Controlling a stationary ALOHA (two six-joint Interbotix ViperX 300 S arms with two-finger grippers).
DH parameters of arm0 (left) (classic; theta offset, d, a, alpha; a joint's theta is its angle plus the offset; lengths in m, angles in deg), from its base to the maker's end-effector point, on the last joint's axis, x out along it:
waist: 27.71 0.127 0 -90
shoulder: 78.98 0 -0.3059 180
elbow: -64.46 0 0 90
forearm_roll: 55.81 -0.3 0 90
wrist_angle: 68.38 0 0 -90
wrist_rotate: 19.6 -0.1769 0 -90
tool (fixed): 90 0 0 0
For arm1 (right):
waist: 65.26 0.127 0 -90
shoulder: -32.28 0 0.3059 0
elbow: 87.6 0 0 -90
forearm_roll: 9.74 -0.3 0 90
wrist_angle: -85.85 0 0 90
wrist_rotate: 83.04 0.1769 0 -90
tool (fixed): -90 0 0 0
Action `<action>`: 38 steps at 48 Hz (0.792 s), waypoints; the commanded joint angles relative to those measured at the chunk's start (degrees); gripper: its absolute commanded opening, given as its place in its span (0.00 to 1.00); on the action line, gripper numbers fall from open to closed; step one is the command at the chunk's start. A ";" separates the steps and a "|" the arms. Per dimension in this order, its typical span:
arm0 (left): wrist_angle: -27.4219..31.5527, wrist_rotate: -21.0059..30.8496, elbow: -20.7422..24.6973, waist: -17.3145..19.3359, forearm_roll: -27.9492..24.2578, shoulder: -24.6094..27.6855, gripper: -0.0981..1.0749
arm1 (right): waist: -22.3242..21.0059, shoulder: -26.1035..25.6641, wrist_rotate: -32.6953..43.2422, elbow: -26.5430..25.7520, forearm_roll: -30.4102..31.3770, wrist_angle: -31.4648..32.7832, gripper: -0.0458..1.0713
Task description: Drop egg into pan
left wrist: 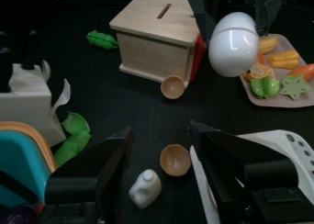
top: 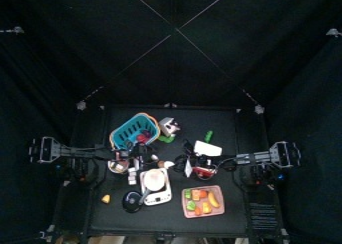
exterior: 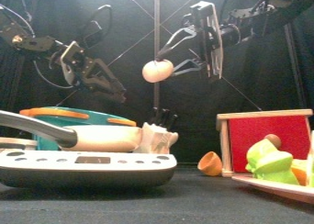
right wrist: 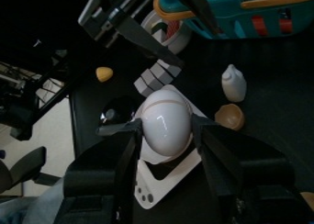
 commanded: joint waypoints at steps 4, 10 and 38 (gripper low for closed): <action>0.00 0.09 -2.46 -0.26 -0.18 -7.73 0.82 | 0.09 0.09 -0.18 -1.85 0.09 -0.70 0.61; 0.00 0.09 -6.06 -0.70 -0.09 -13.89 0.82 | 1.32 2.37 -0.18 -3.52 0.35 -0.62 0.61; 2.37 0.09 -11.95 -2.20 -0.44 -24.61 0.82 | 3.96 13.01 -0.18 -12.66 3.69 0.88 0.62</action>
